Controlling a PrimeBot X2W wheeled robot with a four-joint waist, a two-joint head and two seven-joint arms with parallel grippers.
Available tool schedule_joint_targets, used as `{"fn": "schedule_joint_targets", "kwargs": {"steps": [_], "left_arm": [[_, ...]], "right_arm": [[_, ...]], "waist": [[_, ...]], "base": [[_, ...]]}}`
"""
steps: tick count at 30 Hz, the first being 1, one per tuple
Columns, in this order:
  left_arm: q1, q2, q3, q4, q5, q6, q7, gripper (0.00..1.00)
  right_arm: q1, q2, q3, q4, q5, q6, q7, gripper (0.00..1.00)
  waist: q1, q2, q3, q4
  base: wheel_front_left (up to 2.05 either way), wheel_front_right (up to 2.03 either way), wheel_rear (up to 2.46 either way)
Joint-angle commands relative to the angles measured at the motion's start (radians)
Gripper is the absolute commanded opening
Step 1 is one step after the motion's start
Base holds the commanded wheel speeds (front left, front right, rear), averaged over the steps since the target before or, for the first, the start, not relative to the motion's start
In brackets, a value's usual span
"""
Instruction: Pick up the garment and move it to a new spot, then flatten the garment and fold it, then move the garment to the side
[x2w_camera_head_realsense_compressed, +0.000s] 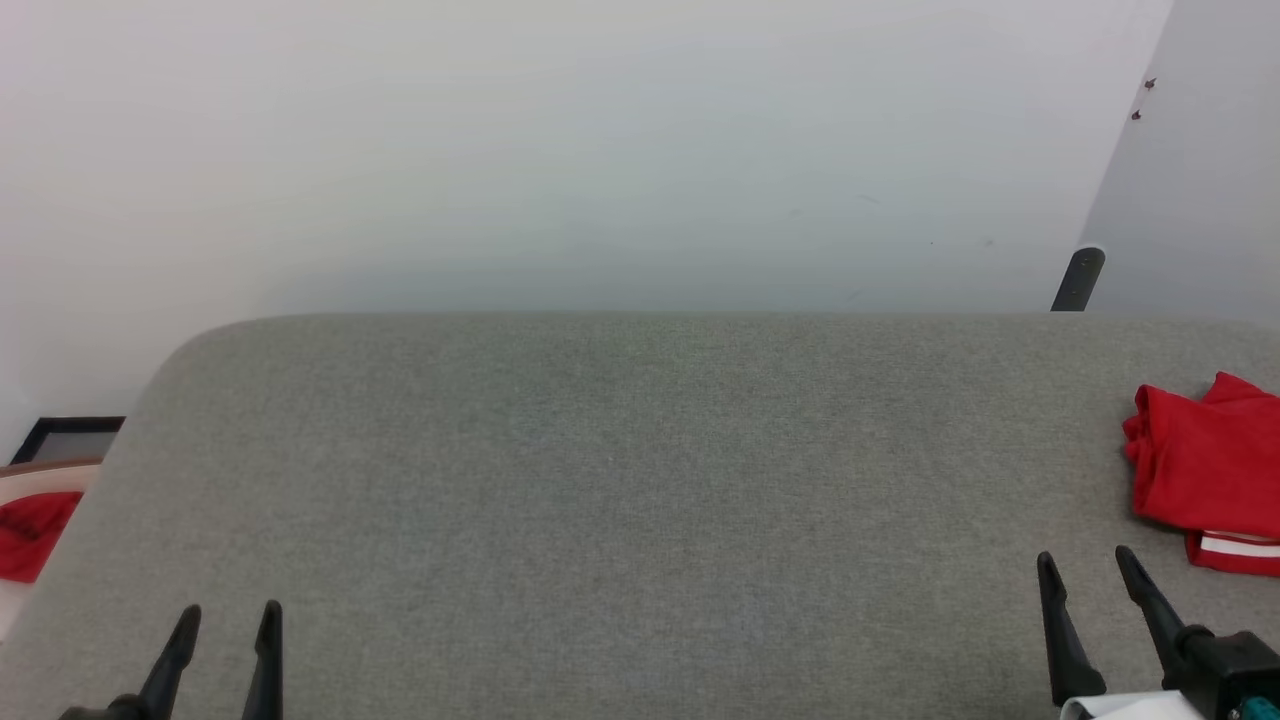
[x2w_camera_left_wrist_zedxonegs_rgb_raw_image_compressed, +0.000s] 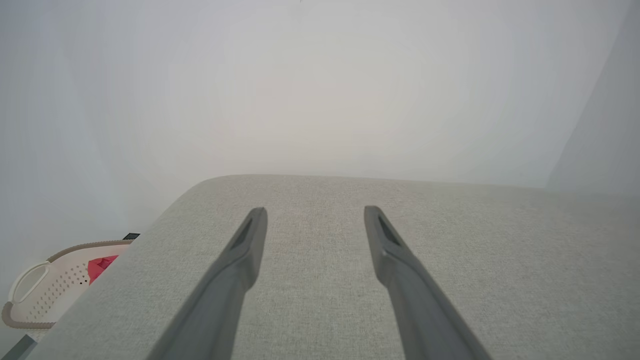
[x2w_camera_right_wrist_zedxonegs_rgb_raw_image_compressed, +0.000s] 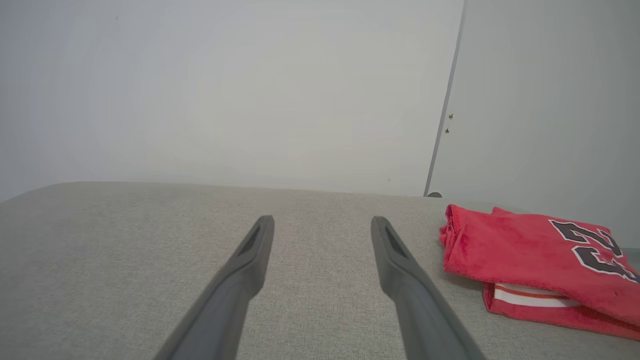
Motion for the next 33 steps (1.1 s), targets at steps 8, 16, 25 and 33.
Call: {"fn": "schedule_joint_targets", "kwargs": {"steps": [8, 16, 25, 33], "left_arm": [[0.025, 0.019, -0.012, -0.002, -0.011, -0.002, 0.002, 1.0], [0.028, 0.023, -0.019, 0.002, -0.027, -0.002, 0.001, 1.0], [0.026, 0.017, -0.021, 0.018, -0.002, 0.002, 0.0, 0.0], [0.012, -0.026, -0.024, 0.054, -0.093, 0.001, 0.031, 0.0]], "right_arm": [[0.036, 0.02, 0.013, -0.018, -0.009, -0.001, -0.004, 1.0], [0.037, 0.023, 0.016, -0.024, -0.018, -0.001, -0.004, 1.0], [0.031, 0.026, 0.017, -0.011, -0.019, 0.0, 0.002, 0.0], [0.028, 0.033, 0.004, 0.025, 0.088, 0.0, 0.038, 0.0]], "waist": [[0.0, -0.0001, 0.002, -0.004], [0.0, -0.0001, 0.006, -0.009], [0.0, -0.0001, 0.007, -0.011], [0.0, -0.0001, 0.011, -0.012]], "base": [[0.0, 0.0, 0.0], [0.0, 0.0, 0.0], [0.0, 0.0, 0.0], [0.0, 0.0, 0.0]]}}
